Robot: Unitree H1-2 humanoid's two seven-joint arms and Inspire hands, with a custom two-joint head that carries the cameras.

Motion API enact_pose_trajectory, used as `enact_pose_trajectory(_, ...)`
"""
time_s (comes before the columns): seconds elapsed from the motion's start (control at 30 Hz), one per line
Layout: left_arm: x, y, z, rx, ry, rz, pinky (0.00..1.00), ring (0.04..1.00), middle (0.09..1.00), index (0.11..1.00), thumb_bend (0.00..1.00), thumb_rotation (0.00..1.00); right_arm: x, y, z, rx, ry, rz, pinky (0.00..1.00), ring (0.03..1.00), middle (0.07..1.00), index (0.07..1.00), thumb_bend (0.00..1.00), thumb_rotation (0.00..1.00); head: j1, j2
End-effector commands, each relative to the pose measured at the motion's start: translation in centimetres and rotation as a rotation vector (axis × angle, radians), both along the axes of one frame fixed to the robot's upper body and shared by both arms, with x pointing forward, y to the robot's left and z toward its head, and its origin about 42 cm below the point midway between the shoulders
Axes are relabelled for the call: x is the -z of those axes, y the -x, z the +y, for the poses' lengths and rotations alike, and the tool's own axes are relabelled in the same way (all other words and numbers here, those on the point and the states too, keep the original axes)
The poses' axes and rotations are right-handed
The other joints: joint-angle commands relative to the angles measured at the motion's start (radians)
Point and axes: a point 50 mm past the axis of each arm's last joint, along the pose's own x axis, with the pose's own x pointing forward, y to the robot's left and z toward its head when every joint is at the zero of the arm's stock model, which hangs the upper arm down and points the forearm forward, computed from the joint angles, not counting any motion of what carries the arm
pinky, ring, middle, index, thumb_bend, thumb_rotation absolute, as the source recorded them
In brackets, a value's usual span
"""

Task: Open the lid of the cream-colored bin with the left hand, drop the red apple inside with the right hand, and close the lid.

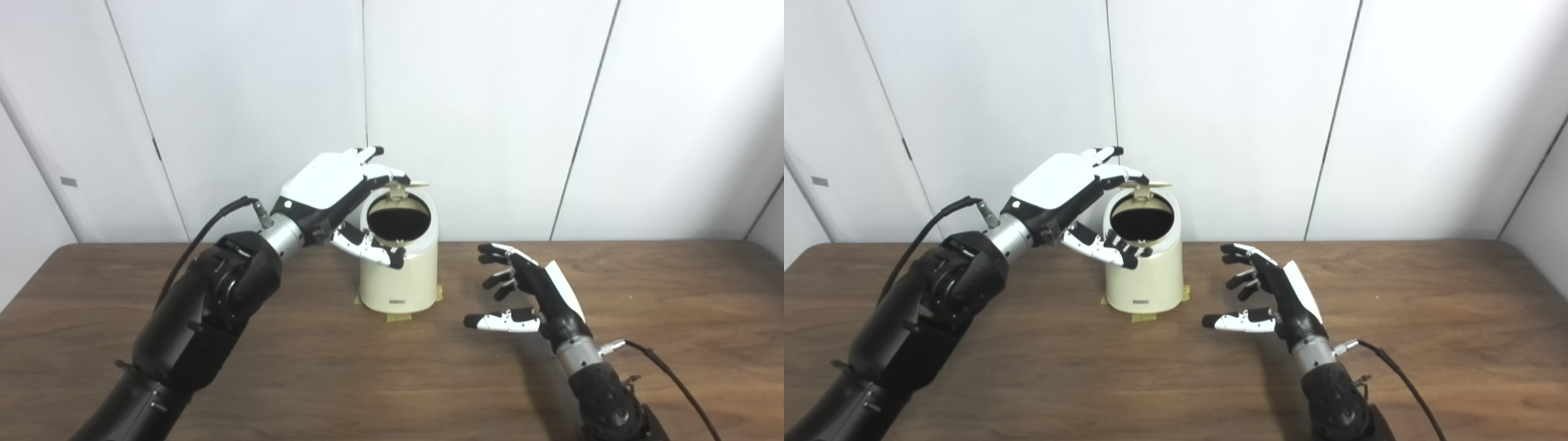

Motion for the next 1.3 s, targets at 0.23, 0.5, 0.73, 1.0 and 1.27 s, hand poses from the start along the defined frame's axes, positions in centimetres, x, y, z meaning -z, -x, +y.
enact_pose_trajectory(0.23, -1.7, 0.6, 0.8, -0.018, -0.012, -0.062, 1.0, 1.0, 0.826, 0.827, 1.0, 0.51, -2.2, -0.4, 0.2, -0.004, -0.008, -0.075, 0.45, 0.585, 0.756, 0.786, 0.88, 0.21, 0.003, 0.012)
enact_pose_trajectory(0.5, -0.7, 0.4, 1.0, -0.029, -0.013, -0.039, 1.0, 1.0, 0.828, 0.83, 1.0, 0.57, -2.3, -0.3, 0.1, -0.004, -0.006, -0.076, 0.45, 0.581, 0.755, 0.786, 0.88, 0.2, 0.002, 0.014)
enact_pose_trajectory(0.73, -0.4, 0.0, 1.0, -0.028, 0.025, -0.014, 1.0, 1.0, 0.838, 0.835, 1.0, 0.56, -2.1, -0.3, 0.0, 0.002, 0.012, -0.076, 0.46, 0.584, 0.755, 0.785, 0.88, 0.21, -0.001, 0.015)
enact_pose_trajectory(1.0, 0.6, -0.6, 1.1, -0.032, 0.078, 0.071, 1.0, 1.0, 0.844, 0.834, 1.0, 0.53, -2.3, -0.1, 0.0, -0.001, 0.03, -0.091, 0.47, 0.581, 0.753, 0.782, 0.87, 0.19, -0.005, 0.018)
enact_pose_trajectory(1.27, 1.6, -1.1, 1.2, -0.044, 0.102, 0.116, 1.0, 0.999, 0.817, 0.803, 1.0, 0.48, -2.2, 0.1, 0.0, 0.009, 0.054, -0.097, 0.48, 0.587, 0.75, 0.776, 0.87, 0.19, -0.007, 0.022)
